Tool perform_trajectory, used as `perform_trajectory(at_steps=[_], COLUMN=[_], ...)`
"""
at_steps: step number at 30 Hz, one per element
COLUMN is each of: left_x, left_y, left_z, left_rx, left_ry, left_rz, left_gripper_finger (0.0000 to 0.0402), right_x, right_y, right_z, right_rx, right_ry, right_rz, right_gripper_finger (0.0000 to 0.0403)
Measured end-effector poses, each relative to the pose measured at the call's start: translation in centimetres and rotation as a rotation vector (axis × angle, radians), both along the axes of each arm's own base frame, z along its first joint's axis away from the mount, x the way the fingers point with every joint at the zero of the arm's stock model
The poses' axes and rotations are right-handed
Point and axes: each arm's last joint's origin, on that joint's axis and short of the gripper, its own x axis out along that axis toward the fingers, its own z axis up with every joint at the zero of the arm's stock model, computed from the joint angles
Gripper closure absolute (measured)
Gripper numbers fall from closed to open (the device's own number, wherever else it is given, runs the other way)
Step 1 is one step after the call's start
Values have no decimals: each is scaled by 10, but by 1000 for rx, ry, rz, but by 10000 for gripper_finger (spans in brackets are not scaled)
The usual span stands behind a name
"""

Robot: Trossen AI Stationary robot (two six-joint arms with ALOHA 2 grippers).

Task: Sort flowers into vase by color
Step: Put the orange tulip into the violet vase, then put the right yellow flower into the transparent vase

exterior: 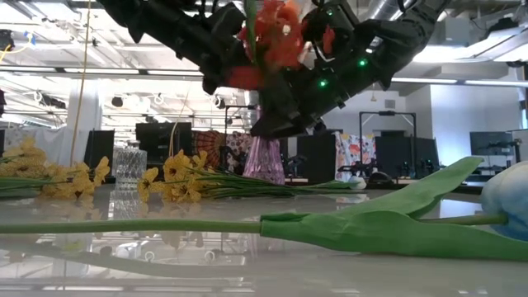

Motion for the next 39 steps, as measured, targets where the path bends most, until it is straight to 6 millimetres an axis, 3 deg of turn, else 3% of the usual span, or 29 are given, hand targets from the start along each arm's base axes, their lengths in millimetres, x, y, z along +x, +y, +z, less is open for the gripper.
perform_trajectory(at_steps=[11,17,22,29,36,39], left_x=[-45,-76,-104,-131,-141,-143], left_y=[-6,-9,-9,-8,-3,-4], left_z=[52,71,86,86,68,60], left_rx=[-13,-2,31,32,-27,-79], left_ry=[-89,-94,-114,-33,131,213], left_rz=[-75,-74,3,100,324,331], left_gripper_finger=[235,221,221,221,221,221], right_x=[-1,-1,-5,-19,-43,-57], right_y=[0,0,3,1,-4,-1], right_z=[-1,0,17,39,59,68], right_rx=[-5,-34,-64,-71,-12,50], right_ry=[12,36,108,165,233,268], right_rz=[5,21,58,75,38,75], right_gripper_finger=[184,184,184,184,184,184])
